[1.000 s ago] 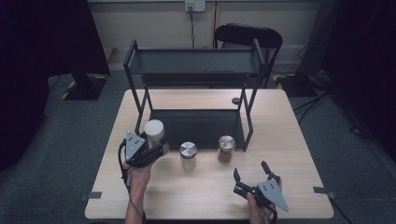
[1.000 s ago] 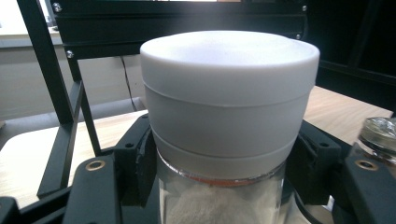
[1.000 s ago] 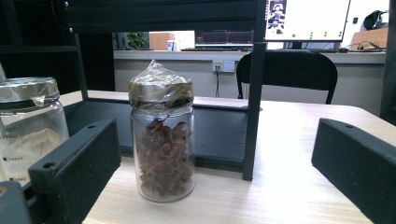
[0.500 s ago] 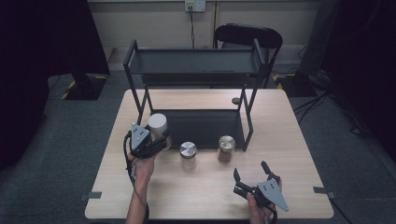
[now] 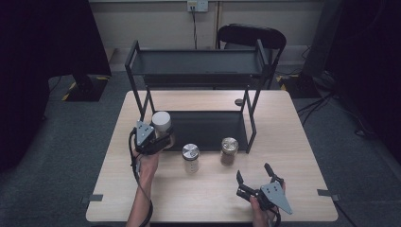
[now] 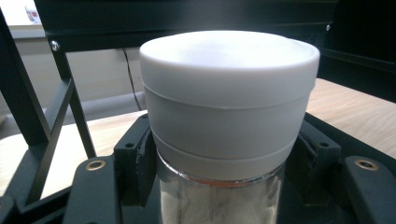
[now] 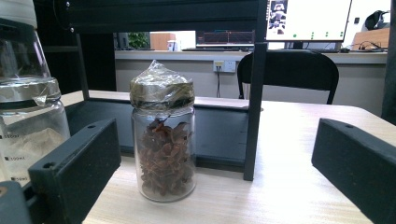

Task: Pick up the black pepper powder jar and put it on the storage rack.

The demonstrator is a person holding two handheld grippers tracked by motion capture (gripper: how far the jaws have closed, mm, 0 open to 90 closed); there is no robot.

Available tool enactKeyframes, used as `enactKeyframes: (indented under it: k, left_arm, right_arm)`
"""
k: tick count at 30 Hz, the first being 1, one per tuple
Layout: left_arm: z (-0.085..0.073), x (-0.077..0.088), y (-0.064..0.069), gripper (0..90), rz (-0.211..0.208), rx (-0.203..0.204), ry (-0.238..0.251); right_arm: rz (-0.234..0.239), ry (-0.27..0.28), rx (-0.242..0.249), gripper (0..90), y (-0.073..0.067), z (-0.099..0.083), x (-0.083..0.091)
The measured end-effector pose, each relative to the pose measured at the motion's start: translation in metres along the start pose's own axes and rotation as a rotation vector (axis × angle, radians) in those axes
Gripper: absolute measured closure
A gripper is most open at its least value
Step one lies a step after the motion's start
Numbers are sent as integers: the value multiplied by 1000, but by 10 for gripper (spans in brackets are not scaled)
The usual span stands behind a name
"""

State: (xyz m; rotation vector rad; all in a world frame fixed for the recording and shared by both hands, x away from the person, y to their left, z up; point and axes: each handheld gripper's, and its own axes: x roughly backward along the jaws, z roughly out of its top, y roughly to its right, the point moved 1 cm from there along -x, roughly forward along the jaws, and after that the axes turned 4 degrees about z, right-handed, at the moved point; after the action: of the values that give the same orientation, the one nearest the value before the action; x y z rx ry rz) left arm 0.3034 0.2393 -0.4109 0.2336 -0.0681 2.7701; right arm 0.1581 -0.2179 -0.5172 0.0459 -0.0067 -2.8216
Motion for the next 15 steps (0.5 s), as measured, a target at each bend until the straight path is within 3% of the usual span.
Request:
enactKeyframes:
  k: [15]
  left_arm:
    - [1, -25, 0, 348, -5, -26, -41]
  right_arm:
    - [2, 0, -1, 1, 0, 0, 0]
